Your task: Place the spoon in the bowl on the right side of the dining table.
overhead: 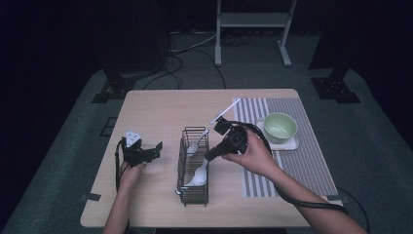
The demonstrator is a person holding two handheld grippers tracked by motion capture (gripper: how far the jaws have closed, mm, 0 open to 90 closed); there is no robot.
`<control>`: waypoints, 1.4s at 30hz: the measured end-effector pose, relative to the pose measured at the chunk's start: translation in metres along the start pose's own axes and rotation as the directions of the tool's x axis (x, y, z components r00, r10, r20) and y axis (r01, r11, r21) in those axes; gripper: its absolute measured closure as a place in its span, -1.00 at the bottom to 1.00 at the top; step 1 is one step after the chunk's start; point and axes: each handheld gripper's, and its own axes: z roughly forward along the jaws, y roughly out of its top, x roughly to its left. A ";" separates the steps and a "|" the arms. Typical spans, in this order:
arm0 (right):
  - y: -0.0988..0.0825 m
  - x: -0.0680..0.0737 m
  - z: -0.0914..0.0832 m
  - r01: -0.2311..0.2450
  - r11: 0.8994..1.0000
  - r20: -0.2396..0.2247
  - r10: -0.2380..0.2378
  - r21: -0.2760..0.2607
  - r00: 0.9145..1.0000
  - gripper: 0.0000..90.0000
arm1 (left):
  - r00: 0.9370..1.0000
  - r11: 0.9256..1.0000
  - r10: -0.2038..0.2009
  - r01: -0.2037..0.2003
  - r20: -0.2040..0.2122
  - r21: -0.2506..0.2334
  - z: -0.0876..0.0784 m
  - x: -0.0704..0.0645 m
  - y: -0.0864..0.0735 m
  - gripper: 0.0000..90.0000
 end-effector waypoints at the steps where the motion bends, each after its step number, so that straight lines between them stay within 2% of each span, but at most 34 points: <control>1: 0.000 0.001 -0.001 0.004 1.000 -0.001 -0.004 -0.001 1.000 0.89 | 1.000 1.000 0.001 -0.001 -0.001 0.000 0.000 0.000 0.000 -1.00; 14: 0.004 0.014 -0.018 0.023 0.999 -0.022 -0.024 -0.049 0.999 0.89 | 1.000 1.000 0.005 -0.005 -0.003 0.004 0.000 -0.001 0.000 -1.00; 22: 0.006 0.021 -0.034 0.033 0.996 -0.045 -0.037 -0.088 0.998 0.89 | 1.000 1.000 0.005 -0.005 -0.002 0.004 0.000 -0.001 0.000 -1.00; 35: 0.010 0.031 -0.061 0.048 0.986 -0.089 -0.063 -0.162 0.994 0.90 | 1.000 1.000 0.002 -0.002 -0.001 0.003 0.000 0.000 0.000 -1.00; 42: 0.010 0.033 -0.066 0.048 0.984 -0.094 -0.065 -0.169 0.993 0.90 | 1.000 1.000 0.004 -0.004 -0.003 0.004 0.000 -0.001 0.000 -1.00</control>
